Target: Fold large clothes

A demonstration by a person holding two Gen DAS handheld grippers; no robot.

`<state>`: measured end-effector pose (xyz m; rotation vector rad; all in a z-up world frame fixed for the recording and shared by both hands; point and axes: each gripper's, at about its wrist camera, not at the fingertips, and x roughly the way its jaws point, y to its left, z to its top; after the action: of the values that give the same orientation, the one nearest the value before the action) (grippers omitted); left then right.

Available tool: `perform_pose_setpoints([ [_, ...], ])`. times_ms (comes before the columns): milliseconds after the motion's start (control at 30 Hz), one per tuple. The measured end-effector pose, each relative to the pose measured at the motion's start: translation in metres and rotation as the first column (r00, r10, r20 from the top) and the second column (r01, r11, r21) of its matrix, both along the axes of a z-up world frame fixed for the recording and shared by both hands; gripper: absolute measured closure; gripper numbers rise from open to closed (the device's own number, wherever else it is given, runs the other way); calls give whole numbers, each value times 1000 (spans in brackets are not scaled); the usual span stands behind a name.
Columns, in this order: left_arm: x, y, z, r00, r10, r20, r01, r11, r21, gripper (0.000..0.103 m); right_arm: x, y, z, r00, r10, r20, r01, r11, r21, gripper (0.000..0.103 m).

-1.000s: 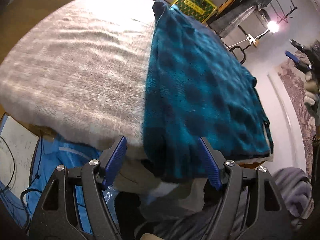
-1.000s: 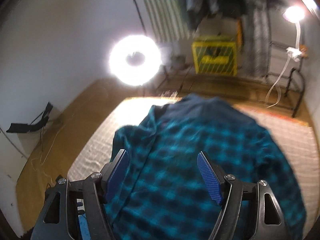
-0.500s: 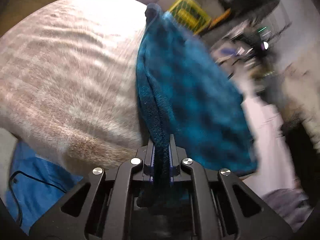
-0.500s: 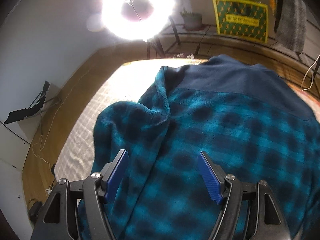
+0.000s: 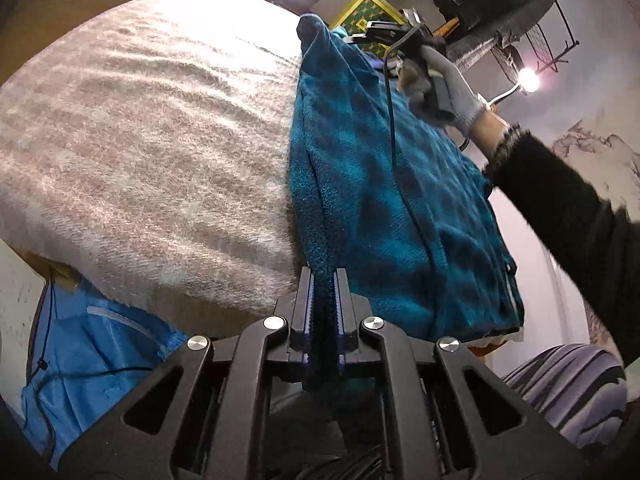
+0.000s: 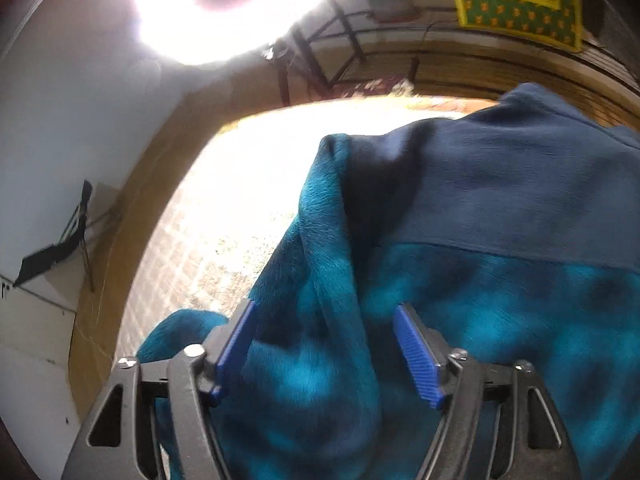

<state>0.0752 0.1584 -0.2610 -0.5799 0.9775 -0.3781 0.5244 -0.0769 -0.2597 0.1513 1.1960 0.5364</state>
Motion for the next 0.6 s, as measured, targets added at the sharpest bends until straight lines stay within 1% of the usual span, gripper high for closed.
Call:
perform_pose_setpoints([
  [33,1,-1,-1,1000,-4,-2,4,1000,4,96,2,2,-3,1000,13,-18,-12,1000,25,92],
  [67,3,-1,-4,1000,-8,-4,8,1000,1,96,4,4,-4,999,19,-48,-14,996,85,98],
  [100,3,-1,-5,1000,-9,-5,9,1000,-3,96,5,3,2,999,16,-43,-9,987,163,101],
  [133,3,-2,-6,1000,-11,-5,11,1000,-7,96,7,1,10,1000,12,-17,-8,975,221,102],
  [167,3,-3,-6,1000,-15,-3,15,1000,-2,96,9,-3,21,1000,-18,17,12,962,274,102],
  [233,3,-5,-6,1000,-21,4,21,1000,11,96,20,-8,29,996,-84,35,67,941,332,102],
  [267,2,-6,-5,1000,-24,8,24,1000,16,96,25,-8,27,993,-113,32,97,945,313,102],
  [300,5,-8,-4,1000,-24,10,24,1000,19,96,31,2,13,991,-134,32,128,982,138,102],
  [333,5,-9,-3,1000,-24,11,24,1000,18,96,31,2,13,991,-134,32,128,982,138,102],
  [367,5,-10,-2,1000,-22,11,22,1000,19,96,31,8,5,992,-118,35,116,992,46,97],
  [400,4,-11,-2,1000,-21,12,21,1000,18,96,30,13,0,994,-98,41,98,995,-10,95],
  [433,4,-10,-2,1000,-19,13,19,1000,17,96,28,15,-3,995,-82,49,85,995,-61,83],
  [467,3,-10,-1,1000,-17,13,16,1000,15,96,26,14,-2,995,-81,66,87,992,-95,69],
  [500,2,-9,-1,1000,-13,15,13,1000,9,96,25,11,2,993,-94,79,102,989,-111,62],
  [533,1,-7,0,1000,-8,15,8,1000,-2,96,23,5,8,989,-119,84,128,985,-115,58],
  [567,0,-5,3,1000,2,15,-2,1000,-27,96,19,0,15,987,-134,86,142,985,-97,58],
  [600,-2,-1,4,1000,10,16,-10,999,-45,96,11,-6,26,986,-138,90,143,988,-58,58],
])
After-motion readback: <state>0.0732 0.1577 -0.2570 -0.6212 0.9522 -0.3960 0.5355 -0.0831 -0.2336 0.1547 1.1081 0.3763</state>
